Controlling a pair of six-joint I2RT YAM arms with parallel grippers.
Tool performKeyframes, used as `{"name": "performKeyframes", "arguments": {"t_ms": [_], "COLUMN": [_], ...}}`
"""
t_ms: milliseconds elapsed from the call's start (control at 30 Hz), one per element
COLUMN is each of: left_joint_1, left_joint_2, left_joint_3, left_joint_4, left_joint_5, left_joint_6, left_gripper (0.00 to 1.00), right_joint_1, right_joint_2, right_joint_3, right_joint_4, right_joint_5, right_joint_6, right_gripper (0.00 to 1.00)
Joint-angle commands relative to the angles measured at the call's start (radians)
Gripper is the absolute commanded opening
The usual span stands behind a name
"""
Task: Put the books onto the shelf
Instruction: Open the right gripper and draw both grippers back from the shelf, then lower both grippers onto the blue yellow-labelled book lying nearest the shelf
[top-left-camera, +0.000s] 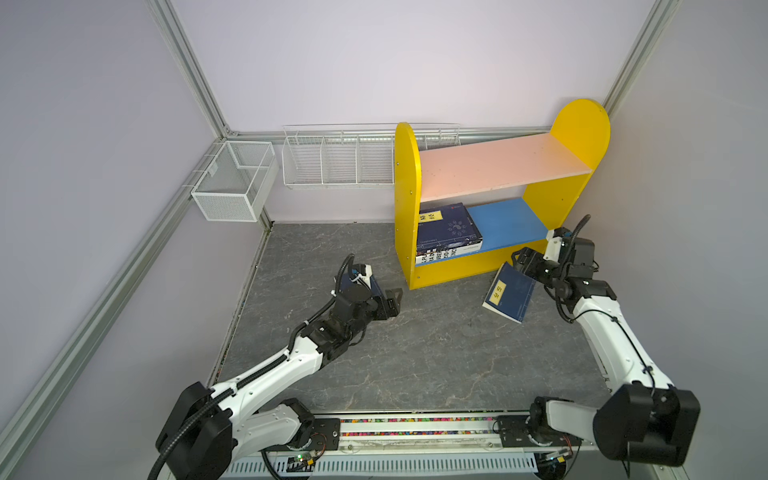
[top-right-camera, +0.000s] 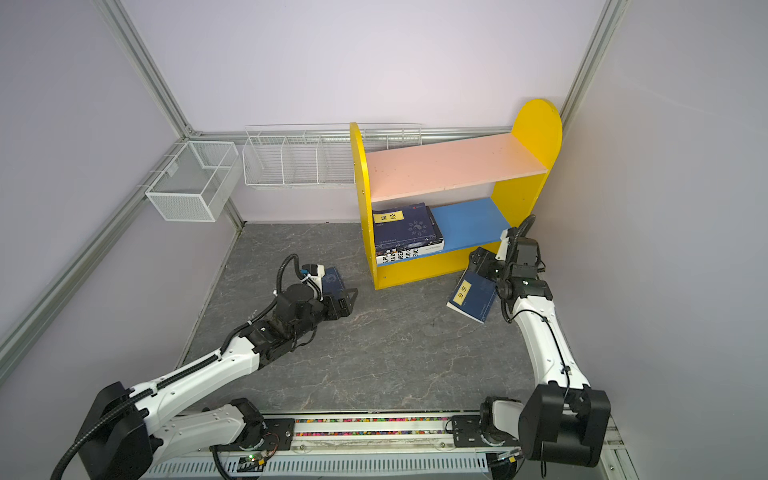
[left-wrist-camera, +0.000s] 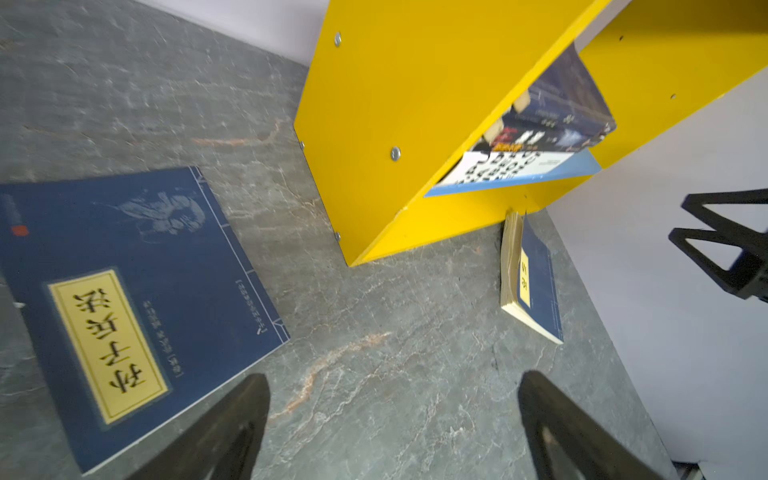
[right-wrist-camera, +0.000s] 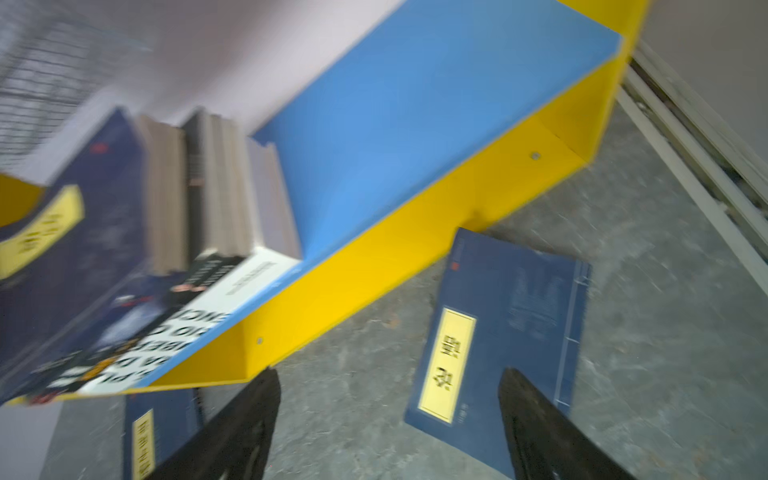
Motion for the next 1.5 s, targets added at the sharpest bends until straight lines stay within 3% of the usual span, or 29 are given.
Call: {"name": "performKeyframes", "arguments": {"t_ms": [0, 267, 500, 767, 1067, 1333, 1467], "left_joint_1": [-0.023, -0.053, -0.052, -0.053, -0.053, -0.053, -0.053], "left_joint_2": [0.063, 0.147, 0.148, 0.166, 0.221, 0.290, 0.323], "left_joint_3": [0.019, 0.046, 0.045, 0.046, 0.070, 0.088, 0.094], "left_joint_4": [0.108, 0.196, 0.190, 0.204, 0.205, 0.180, 0.183], "left_joint_5": [0.035, 0.034, 0.012, 0.003, 0.019, 0.027, 0.067], "left_joint_6": [-0.032, -0.075, -0.081, -0.085, -0.098, -0.168, -0.194], "left_gripper": [0.94, 0.92, 0.93, 0.93, 0.93, 0.93, 0.92], "right_joint_1": [-0.066, -0.191, -0.238, -0.247, -0.210, -0.153, -0.115], "right_joint_2": [0.080, 0.403, 0.641, 0.788, 0.851, 0.727, 0.657], "right_joint_3": [-0.058, 0.092, 0.244, 0.322, 0.373, 0.249, 0.147], "right_joint_4": [0.151, 0.232, 0.240, 0.215, 0.099, -0.035, -0.042], "right_joint_5": [-0.051, -0.091, -0.187, -0.257, -0.403, -0.323, -0.300], "right_joint_6": [0.074, 0.147, 0.111, 0.067, -0.033, -0.046, 0.008], "right_gripper": [0.85, 0.83, 0.79, 0.75, 0.69, 0.66, 0.64]}}
